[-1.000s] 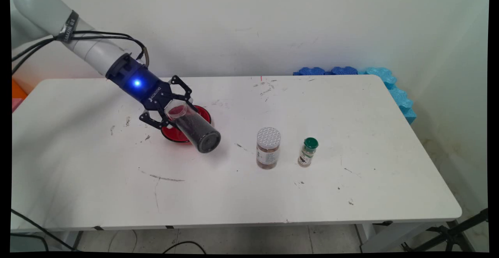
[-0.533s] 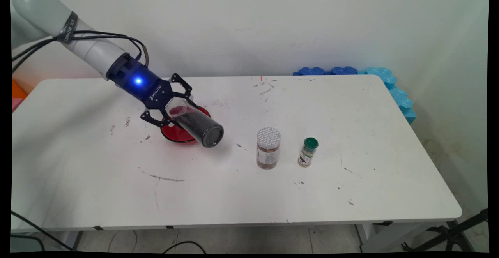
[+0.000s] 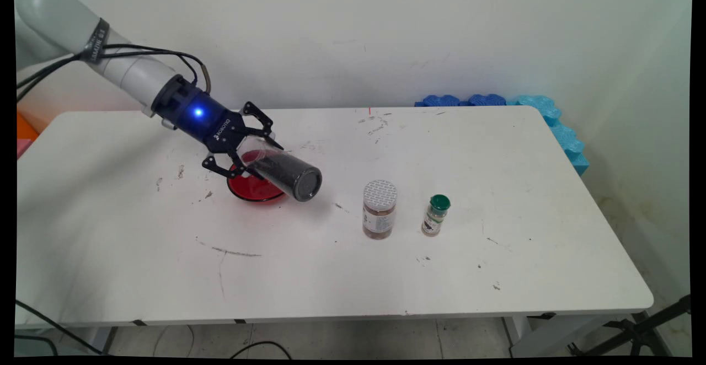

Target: Pour the black seasoning powder in the red bowl

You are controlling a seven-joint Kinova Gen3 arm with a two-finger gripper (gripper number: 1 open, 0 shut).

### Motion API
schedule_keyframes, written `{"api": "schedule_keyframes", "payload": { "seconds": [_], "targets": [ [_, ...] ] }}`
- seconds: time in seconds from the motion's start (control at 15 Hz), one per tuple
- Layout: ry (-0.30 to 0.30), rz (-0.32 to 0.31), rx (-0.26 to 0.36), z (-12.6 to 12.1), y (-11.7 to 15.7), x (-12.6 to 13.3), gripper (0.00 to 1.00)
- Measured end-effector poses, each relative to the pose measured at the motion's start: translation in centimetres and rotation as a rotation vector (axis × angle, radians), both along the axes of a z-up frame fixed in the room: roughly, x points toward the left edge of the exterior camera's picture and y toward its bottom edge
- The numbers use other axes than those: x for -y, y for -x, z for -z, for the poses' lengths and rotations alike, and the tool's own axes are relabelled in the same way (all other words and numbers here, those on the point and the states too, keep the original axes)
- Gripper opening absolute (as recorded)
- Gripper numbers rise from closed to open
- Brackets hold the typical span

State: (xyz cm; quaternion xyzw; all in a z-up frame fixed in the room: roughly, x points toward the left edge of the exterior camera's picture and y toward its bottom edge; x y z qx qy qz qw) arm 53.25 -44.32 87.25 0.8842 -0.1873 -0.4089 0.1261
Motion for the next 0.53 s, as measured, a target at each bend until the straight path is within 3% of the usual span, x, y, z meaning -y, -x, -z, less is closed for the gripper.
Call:
{"api": "schedule_keyframes", "payload": {
  "seconds": [0.53],
  "targets": [
    [-0.033,-0.055,-0.025,0.17,0.09,-0.03,0.0]
  ]
}}
